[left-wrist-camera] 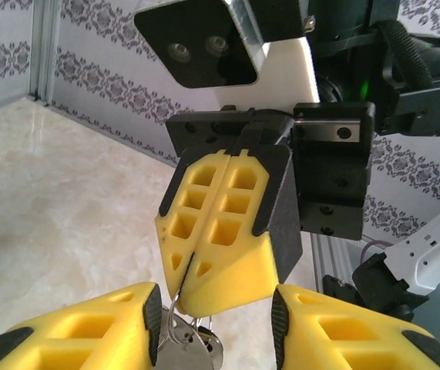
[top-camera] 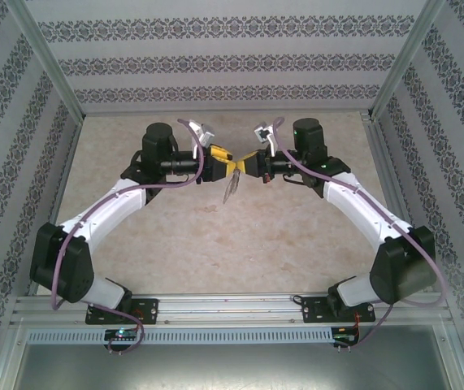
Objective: Put the keys on the keyring
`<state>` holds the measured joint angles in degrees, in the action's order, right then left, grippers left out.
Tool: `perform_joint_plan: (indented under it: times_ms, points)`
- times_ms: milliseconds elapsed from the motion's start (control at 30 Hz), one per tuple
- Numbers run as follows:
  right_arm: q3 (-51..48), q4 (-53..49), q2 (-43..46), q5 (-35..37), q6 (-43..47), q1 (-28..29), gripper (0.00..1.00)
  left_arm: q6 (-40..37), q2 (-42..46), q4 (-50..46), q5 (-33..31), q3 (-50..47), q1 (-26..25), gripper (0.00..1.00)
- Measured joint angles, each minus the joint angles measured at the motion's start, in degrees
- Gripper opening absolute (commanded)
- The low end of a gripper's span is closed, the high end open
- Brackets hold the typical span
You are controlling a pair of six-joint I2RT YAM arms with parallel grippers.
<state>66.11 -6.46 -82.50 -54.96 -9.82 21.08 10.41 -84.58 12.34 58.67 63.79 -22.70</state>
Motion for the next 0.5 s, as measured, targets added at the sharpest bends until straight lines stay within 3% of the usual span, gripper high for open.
perform_joint_plan:
  times_ms: [333, 500]
  points:
    - [0.9, -0.61, -0.7, -0.79, 0.92, -0.35, 0.0, -0.09, -4.63, -1.2, 1.44, 1.4, 0.33, 0.44]
    - [0.9, -0.5, -1.2, -0.92, 1.07, -0.52, 0.0, 1.44, -6.16, 0.2, 3.89, 1.51, 0.35, 0.35]
